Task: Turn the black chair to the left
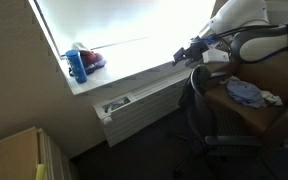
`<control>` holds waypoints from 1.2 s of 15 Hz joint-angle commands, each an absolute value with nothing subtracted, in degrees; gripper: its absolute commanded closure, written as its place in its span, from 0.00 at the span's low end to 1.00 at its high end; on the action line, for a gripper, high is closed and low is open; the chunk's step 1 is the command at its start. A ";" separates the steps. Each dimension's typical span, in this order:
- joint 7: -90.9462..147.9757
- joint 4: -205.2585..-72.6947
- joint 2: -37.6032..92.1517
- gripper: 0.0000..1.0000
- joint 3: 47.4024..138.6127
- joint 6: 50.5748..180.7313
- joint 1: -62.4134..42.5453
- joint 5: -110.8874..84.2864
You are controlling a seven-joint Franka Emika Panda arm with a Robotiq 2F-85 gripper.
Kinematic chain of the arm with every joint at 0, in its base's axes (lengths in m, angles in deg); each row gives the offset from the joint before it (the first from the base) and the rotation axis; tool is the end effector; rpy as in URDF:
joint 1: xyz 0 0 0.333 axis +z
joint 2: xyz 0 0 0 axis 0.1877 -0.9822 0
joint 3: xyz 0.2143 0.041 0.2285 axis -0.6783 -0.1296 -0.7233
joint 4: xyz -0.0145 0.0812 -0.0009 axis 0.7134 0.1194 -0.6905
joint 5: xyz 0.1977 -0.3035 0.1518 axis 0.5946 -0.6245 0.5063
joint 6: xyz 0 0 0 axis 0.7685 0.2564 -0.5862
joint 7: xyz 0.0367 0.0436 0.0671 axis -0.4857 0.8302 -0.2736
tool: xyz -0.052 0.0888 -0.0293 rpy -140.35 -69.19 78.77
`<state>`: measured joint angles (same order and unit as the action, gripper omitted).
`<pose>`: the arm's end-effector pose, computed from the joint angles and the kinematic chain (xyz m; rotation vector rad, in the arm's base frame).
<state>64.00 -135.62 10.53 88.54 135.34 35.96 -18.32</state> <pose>0.5007 0.5473 0.3728 -2.7284 -0.3160 -0.6558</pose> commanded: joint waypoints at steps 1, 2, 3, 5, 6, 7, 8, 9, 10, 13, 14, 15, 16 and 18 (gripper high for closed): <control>74.54 -138.75 18.10 0.00 96.44 125.45 40.54 -25.31; 75.59 -139.10 19.77 0.00 97.24 120.86 41.25 -25.28; 76.25 -139.24 20.60 0.00 97.22 117.08 40.92 -24.95; 77.49 -139.44 21.53 0.00 93.54 110.26 36.95 -24.46; 77.46 -140.07 21.55 0.00 92.47 108.11 35.17 -23.08; 77.00 -140.73 21.42 0.00 91.17 106.45 33.29 -21.13; 76.43 -141.85 21.05 0.00 89.89 105.89 31.28 -19.14; 76.14 -142.73 20.67 0.00 88.57 105.13 29.42 -17.13; 77.71 -139.41 19.86 0.00 88.44 105.90 30.49 -21.35; 77.70 -142.20 19.91 0.00 86.52 108.78 27.61 -18.55; 79.40 -141.99 18.28 0.00 86.15 112.00 27.42 -17.95; 79.09 -141.86 16.63 0.00 85.07 114.29 26.93 -17.25; 79.82 -142.08 14.58 0.00 84.65 116.93 27.28 -18.23; 81.34 -141.69 11.33 0.00 84.35 119.88 28.10 -19.13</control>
<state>79.61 -141.91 16.18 86.04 114.69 28.55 -18.32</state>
